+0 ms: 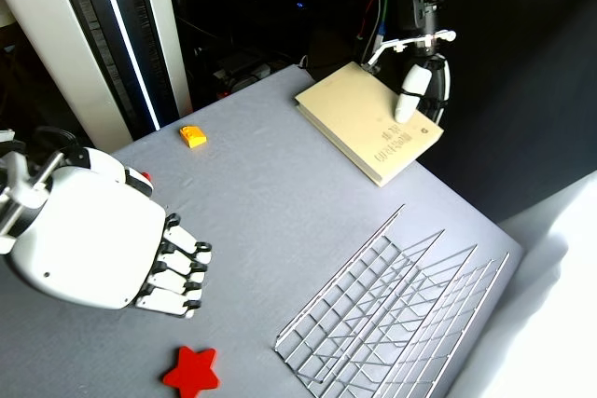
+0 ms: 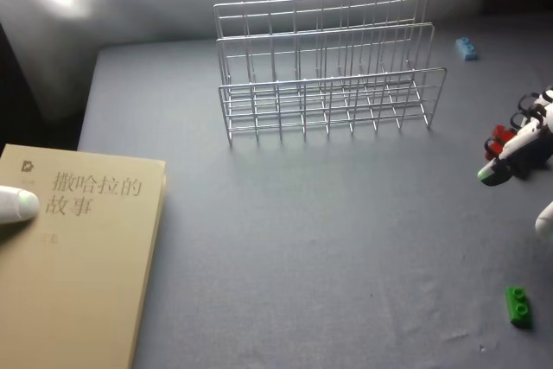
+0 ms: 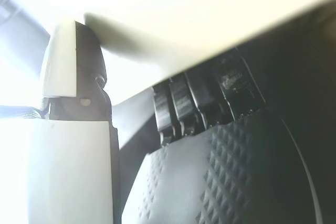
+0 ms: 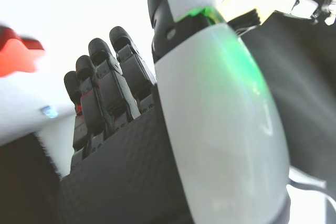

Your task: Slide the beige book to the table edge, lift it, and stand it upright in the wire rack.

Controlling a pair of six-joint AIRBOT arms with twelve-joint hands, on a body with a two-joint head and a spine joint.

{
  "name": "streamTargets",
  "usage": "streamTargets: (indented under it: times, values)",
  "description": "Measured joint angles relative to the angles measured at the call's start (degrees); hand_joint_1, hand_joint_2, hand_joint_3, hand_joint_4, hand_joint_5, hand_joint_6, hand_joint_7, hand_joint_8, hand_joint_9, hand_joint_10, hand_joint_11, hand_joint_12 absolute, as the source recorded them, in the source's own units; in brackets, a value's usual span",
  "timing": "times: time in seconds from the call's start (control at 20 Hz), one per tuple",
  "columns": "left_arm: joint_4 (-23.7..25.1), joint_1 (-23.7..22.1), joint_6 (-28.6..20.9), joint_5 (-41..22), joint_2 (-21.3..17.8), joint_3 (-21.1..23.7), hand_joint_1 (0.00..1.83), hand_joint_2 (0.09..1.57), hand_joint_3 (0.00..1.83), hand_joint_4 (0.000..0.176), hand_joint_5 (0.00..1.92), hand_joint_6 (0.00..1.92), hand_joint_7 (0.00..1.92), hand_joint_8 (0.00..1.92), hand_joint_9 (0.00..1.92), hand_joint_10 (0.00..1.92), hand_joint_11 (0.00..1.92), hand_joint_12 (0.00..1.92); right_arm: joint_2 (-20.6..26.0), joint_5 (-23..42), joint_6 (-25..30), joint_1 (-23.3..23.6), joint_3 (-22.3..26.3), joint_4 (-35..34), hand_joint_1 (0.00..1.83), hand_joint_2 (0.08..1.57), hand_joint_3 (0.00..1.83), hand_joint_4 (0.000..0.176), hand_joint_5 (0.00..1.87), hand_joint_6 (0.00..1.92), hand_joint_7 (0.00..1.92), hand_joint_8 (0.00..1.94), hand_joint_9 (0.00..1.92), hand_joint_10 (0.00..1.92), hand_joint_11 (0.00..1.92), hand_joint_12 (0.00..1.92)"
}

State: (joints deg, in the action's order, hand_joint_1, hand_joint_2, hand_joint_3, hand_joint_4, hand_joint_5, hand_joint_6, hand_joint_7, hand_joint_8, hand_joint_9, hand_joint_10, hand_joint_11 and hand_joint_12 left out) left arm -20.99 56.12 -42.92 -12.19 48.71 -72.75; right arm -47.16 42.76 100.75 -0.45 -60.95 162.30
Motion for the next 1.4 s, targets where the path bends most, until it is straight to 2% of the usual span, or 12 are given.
streamTargets:
  times: [0.35,0.55,0.7,0.85,0.95,1.1,1.2,1.4]
  values:
    - [1.1,2.1,0.5,-13.0,-0.4,-1.6,1.47,1.22,0.00,0.000,0.75,1.33,0.62,1.31,0.69,1.31,0.63,1.65,0.0,0.1,0.0,-0.1,-0.1,0.0,0.25,1.20,0.00,0.000,0.25,0.00,0.25,0.00,0.23,0.00,0.00,0.61]
    - [0.7,2.8,1.4,-17.8,-0.5,-2.0,1.48,1.21,0.00,0.000,0.76,1.30,0.64,1.30,0.73,1.27,0.63,1.65,0.3,0.3,0.9,-0.6,-0.4,0.3,0.22,1.20,0.00,0.000,0.23,0.00,0.23,0.00,0.22,0.00,0.00,0.61]
    - [-4.3,2.9,6.2,-22.4,-1.0,-2.1,1.48,1.20,0.00,0.000,0.77,1.28,0.66,1.26,0.74,1.27,0.67,1.63,0.3,0.4,1.3,-0.6,-0.5,0.2,0.24,1.20,0.00,0.000,0.25,0.01,0.25,0.01,0.23,0.00,0.00,0.58]
    - [-13.3,3.0,13.1,-30.9,-1.9,-3.4,1.48,1.20,0.00,0.000,0.76,1.28,0.65,1.27,0.74,1.26,0.69,1.61,0.5,0.4,1.4,-0.6,-0.5,0.2,0.26,1.19,0.00,0.000,0.26,0.01,0.27,0.01,0.24,0.01,0.00,0.58]
    - [-16.0,2.4,13.6,-35.2,-2.2,-4.6,1.47,1.22,0.00,0.000,0.74,1.30,0.56,1.35,0.69,1.33,0.68,1.63,0.6,0.4,1.4,-0.6,-0.6,0.3,0.22,1.20,0.00,0.000,0.25,0.00,0.26,0.00,0.23,0.00,0.00,0.58]
    - [-15.0,0.0,14.8,-38.2,-2.2,-5.0,1.47,1.23,0.00,0.000,0.73,1.33,0.54,1.38,0.67,1.36,0.66,1.66,0.7,0.4,1.4,-0.6,-0.6,0.1,0.21,1.20,0.00,0.000,0.24,0.00,0.25,0.00,0.23,0.00,0.00,0.56]
    - [-13.4,-3.4,19.1,-40.0,-2.1,-5.4,1.47,1.23,0.00,0.000,0.71,1.34,0.55,1.40,0.69,1.35,0.64,1.66,0.9,0.4,1.4,-0.6,-0.6,0.2,0.23,1.20,0.00,0.000,0.24,0.00,0.27,0.00,0.25,0.00,0.00,0.62]
    - [-7.6,-8.4,17.6,-46.0,-2.7,-6.8,1.47,1.23,0.00,0.000,0.71,1.34,0.56,1.42,0.69,1.33,0.64,1.67,1.3,0.5,1.4,-0.6,-0.8,0.3,0.26,1.19,0.00,0.000,0.25,0.00,0.26,0.00,0.25,0.00,0.00,0.66]
